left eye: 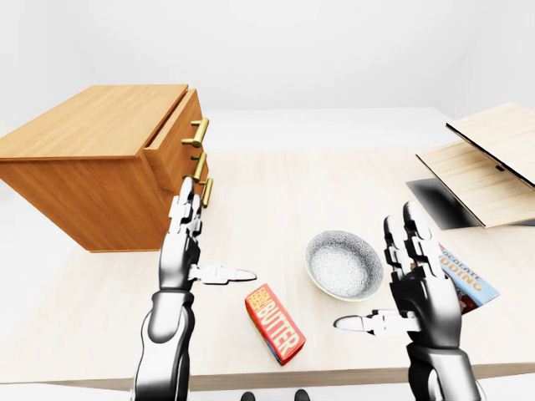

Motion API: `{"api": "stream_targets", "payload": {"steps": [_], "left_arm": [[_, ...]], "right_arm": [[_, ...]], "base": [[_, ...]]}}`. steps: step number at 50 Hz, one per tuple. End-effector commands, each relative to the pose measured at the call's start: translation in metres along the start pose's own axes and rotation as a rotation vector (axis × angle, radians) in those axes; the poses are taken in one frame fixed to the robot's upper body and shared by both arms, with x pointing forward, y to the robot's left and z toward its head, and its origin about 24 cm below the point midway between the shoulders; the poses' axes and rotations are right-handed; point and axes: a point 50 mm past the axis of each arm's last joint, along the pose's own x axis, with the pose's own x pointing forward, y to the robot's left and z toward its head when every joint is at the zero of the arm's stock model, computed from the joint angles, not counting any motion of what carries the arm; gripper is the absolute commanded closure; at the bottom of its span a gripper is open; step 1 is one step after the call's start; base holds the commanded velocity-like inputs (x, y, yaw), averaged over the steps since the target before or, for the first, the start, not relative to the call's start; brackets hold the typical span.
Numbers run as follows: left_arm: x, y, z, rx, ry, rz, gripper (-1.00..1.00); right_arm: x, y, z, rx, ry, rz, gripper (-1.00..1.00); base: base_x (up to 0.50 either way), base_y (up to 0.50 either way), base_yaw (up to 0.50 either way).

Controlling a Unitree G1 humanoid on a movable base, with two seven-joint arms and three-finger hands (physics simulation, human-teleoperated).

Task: Close the top drawer of the cabinet and put the bowl on top of it.

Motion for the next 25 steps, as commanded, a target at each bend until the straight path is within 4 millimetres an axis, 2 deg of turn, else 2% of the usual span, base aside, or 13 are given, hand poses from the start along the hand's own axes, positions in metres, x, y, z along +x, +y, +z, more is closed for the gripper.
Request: {"api": "stream_targets", "payload": {"steps": [1,20,25], "left_arm": [[0.022,-0.003,0.006,0.019,-0.044,-0.021,-1.0],[0.049,-0.003,0.027,0.038,-0.145,-0.041,-1.0],[0.065,0.0,0.031,0.038,-0.164,-0.032,-1.0]], "right_arm": [[-0.001,-0.002,0.003,0.007,-0.011,-0.002,-1.0],[-0.001,-0.004,0.007,0.014,-0.027,-0.007,-1.0],[-0.002,-0.005,0.008,0.015,-0.031,-0.01,-1.0]], "base": [[0.0,0.0,0.0],[0.0,0.0,0.0],[0.0,0.0,0.0]]}}
